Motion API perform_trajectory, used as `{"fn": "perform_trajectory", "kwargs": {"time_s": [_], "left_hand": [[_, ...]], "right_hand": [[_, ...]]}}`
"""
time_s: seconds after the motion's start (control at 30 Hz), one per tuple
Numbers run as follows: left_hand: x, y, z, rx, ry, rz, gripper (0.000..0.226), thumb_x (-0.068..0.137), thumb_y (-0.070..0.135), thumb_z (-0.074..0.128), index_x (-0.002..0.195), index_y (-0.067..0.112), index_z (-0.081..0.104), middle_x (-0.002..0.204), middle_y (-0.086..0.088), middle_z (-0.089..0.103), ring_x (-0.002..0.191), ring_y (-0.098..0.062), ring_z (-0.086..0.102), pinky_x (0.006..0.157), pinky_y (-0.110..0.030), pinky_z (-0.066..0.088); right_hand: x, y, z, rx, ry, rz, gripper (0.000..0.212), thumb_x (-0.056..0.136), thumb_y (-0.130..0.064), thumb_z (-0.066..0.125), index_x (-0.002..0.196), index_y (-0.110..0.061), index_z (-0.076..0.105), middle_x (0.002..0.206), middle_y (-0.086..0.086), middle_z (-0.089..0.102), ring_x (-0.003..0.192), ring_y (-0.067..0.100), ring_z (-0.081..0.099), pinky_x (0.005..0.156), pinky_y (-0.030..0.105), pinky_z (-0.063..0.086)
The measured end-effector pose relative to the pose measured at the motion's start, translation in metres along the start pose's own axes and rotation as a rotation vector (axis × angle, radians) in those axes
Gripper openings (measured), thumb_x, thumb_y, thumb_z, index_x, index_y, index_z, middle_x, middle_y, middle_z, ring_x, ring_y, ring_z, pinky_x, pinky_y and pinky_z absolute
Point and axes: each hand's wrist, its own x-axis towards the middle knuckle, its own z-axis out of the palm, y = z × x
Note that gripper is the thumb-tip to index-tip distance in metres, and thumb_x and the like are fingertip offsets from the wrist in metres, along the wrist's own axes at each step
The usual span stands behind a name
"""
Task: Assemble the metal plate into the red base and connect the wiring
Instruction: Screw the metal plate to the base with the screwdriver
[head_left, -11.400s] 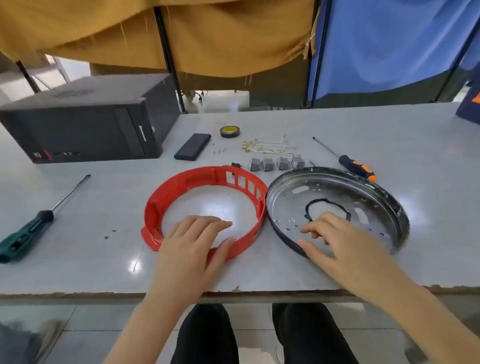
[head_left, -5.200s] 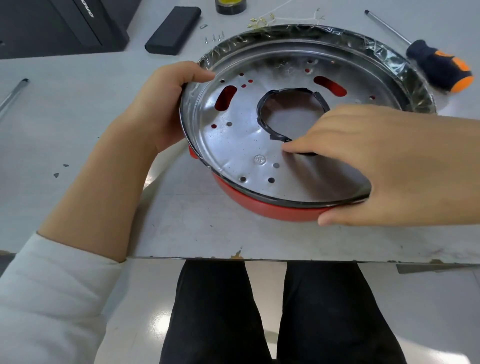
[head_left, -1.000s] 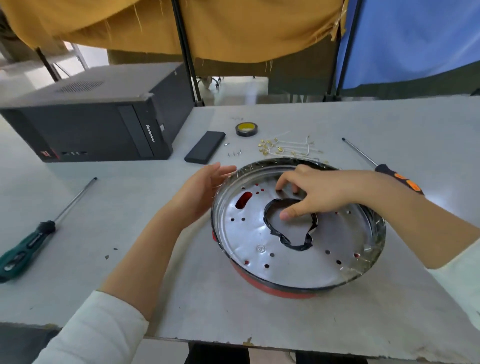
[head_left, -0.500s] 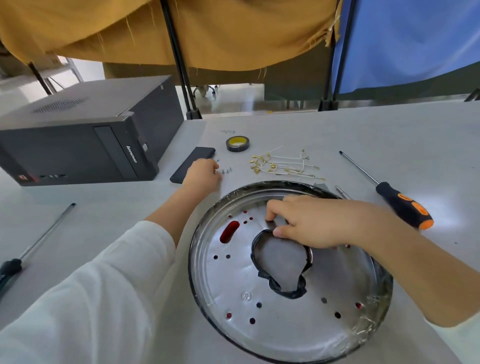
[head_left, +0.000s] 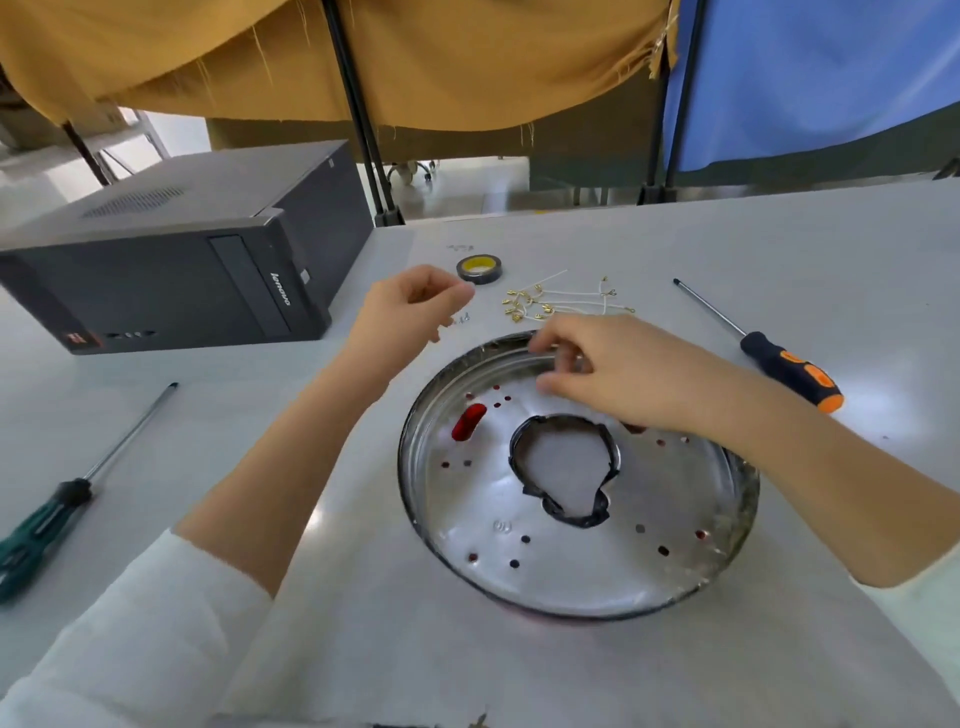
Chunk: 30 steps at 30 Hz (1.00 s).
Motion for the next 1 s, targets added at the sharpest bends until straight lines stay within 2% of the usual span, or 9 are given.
{"fn": "perform_trajectory", "kwargs": {"time_s": [0.07, 0.17, 0.33, 0.53, 0.6, 0.67, 0.8, 0.9, 1.0], "left_hand": [[-0.032, 0.015, -0.007, -0.114, -0.089, 0.038, 0.011, 0.088, 0.031, 0.070, 0.083, 0.022, 0.073, 0.065, 0.015, 0.063, 0.059, 0.002, 0.055, 0.060, -0.010, 0.049], [-0.070, 0.025, -0.013, -0.193, -0.186, 0.069, 0.014, 0.085, 0.037, 0.071, 0.080, 0.024, 0.075, 0.069, 0.014, 0.066, 0.062, 0.001, 0.058, 0.065, -0.012, 0.051], [-0.095, 0.021, -0.016, -0.320, -0.220, 0.033, 0.013, 0.078, 0.039, 0.074, 0.074, 0.027, 0.076, 0.072, 0.006, 0.070, 0.066, -0.008, 0.064, 0.067, -0.020, 0.051], [-0.100, 0.014, -0.019, -0.304, -0.171, 0.095, 0.024, 0.080, 0.045, 0.069, 0.086, 0.024, 0.078, 0.095, -0.003, 0.075, 0.087, -0.017, 0.071, 0.082, -0.026, 0.056], [-0.098, 0.007, -0.020, -0.198, -0.102, 0.144, 0.026, 0.085, 0.049, 0.062, 0.091, 0.030, 0.078, 0.109, 0.004, 0.072, 0.101, -0.007, 0.068, 0.086, -0.017, 0.052], [-0.095, -0.006, -0.019, -0.142, -0.039, 0.143, 0.025, 0.092, 0.048, 0.053, 0.101, 0.035, 0.073, 0.116, 0.013, 0.067, 0.110, 0.002, 0.061, 0.091, -0.015, 0.047], [-0.092, -0.043, -0.005, -0.260, -0.030, -0.106, 0.034, 0.102, 0.039, 0.040, 0.131, 0.028, 0.055, 0.130, 0.008, 0.061, 0.123, -0.010, 0.055, 0.112, -0.041, 0.037], [-0.092, -0.053, 0.004, -0.387, -0.082, -0.208, 0.046, 0.093, 0.048, 0.046, 0.135, 0.028, 0.052, 0.130, 0.006, 0.063, 0.120, -0.013, 0.060, 0.109, -0.043, 0.041], [-0.090, -0.053, 0.006, -0.460, -0.093, -0.228, 0.053, 0.086, 0.043, 0.049, 0.137, 0.025, 0.052, 0.128, 0.005, 0.065, 0.118, -0.013, 0.061, 0.107, -0.041, 0.044]], "right_hand": [[-0.007, -0.015, 0.001, 0.222, 0.127, -0.065, 0.028, 0.087, -0.031, 0.066, 0.114, -0.030, 0.057, 0.084, -0.013, 0.061, 0.065, -0.010, 0.053, 0.057, 0.009, 0.041], [-0.016, -0.037, 0.011, 0.365, 0.267, -0.143, 0.015, 0.084, -0.025, 0.070, 0.098, -0.027, 0.064, 0.082, -0.009, 0.066, 0.065, 0.003, 0.060, 0.066, 0.016, 0.048], [-0.027, -0.052, 0.020, 0.530, 0.370, -0.192, 0.013, 0.083, -0.020, 0.072, 0.085, -0.027, 0.061, 0.073, -0.007, 0.068, 0.055, 0.008, 0.065, 0.047, 0.010, 0.043], [-0.030, -0.061, 0.019, 0.534, 0.379, -0.274, 0.011, 0.082, -0.018, 0.073, 0.081, -0.026, 0.067, 0.064, -0.022, 0.065, 0.050, 0.003, 0.062, 0.048, 0.006, 0.042], [-0.028, -0.060, 0.016, 0.530, 0.305, -0.234, 0.006, 0.081, -0.019, 0.074, 0.080, -0.022, 0.069, 0.066, -0.015, 0.067, 0.053, 0.006, 0.064, 0.048, 0.009, 0.045], [-0.025, -0.058, 0.011, 0.504, 0.135, -0.176, 0.005, 0.081, -0.019, 0.074, 0.080, -0.019, 0.070, 0.066, -0.010, 0.069, 0.054, 0.006, 0.065, 0.048, 0.014, 0.049], [-0.021, -0.050, 0.012, 0.395, -0.220, -0.049, 0.005, 0.081, -0.021, 0.075, 0.081, -0.019, 0.070, 0.068, 0.002, 0.070, 0.057, 0.011, 0.064, 0.046, 0.018, 0.048], [-0.020, -0.040, 0.016, 0.293, -0.351, 0.016, 0.005, 0.084, -0.027, 0.071, 0.082, -0.023, 0.068, 0.071, 0.000, 0.072, 0.060, 0.012, 0.064, 0.055, 0.031, 0.054], [-0.021, -0.031, 0.017, 0.242, -0.360, 0.031, 0.005, 0.087, -0.029, 0.066, 0.083, -0.026, 0.066, 0.075, -0.007, 0.073, 0.070, 0.008, 0.067, 0.068, 0.030, 0.054]]}}
